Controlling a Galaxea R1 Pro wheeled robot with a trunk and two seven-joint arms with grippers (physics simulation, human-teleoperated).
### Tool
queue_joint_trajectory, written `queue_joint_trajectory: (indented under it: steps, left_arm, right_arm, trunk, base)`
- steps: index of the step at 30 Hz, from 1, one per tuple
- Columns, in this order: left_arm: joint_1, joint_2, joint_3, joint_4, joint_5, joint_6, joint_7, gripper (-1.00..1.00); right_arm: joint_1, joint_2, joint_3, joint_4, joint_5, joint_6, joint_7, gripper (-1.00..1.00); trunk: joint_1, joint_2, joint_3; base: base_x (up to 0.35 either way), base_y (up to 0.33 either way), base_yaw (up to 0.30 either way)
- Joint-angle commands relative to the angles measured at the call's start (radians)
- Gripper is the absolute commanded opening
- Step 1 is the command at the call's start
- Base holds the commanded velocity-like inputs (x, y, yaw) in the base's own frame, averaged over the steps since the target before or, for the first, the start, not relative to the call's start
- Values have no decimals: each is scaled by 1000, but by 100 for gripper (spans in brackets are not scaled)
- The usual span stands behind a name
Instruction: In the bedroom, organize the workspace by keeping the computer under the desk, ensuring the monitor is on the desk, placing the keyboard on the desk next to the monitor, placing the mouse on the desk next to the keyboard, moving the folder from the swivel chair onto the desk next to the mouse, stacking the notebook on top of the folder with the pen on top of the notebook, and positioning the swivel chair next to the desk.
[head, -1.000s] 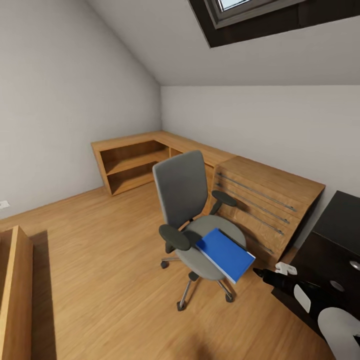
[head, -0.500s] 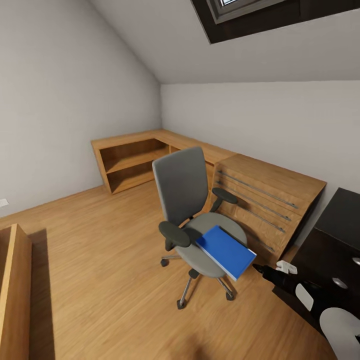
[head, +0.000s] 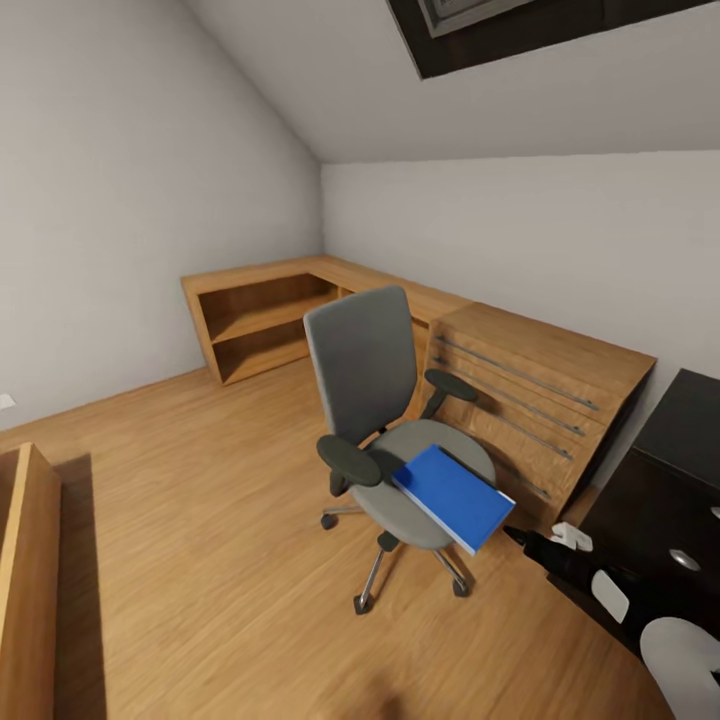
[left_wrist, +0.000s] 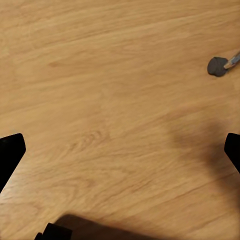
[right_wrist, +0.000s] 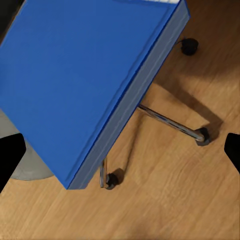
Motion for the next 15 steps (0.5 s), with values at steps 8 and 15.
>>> queue_joint_trajectory:
  steps: [8,15]
  left_arm:
    - [0,-1,2,-1,9,-1,-5,100]
    - [0,-1,2,-1,9,-1,-5,100]
  right_arm:
    - [0,-41,-3,84,-149,11,90,100]
    - [0,-70,-2,111,-215,11,192,100]
  trunk:
    - [31,-57,-26]
    - [58,-106,-48]
  base:
    - [0,0,0]
    - [0,0,0]
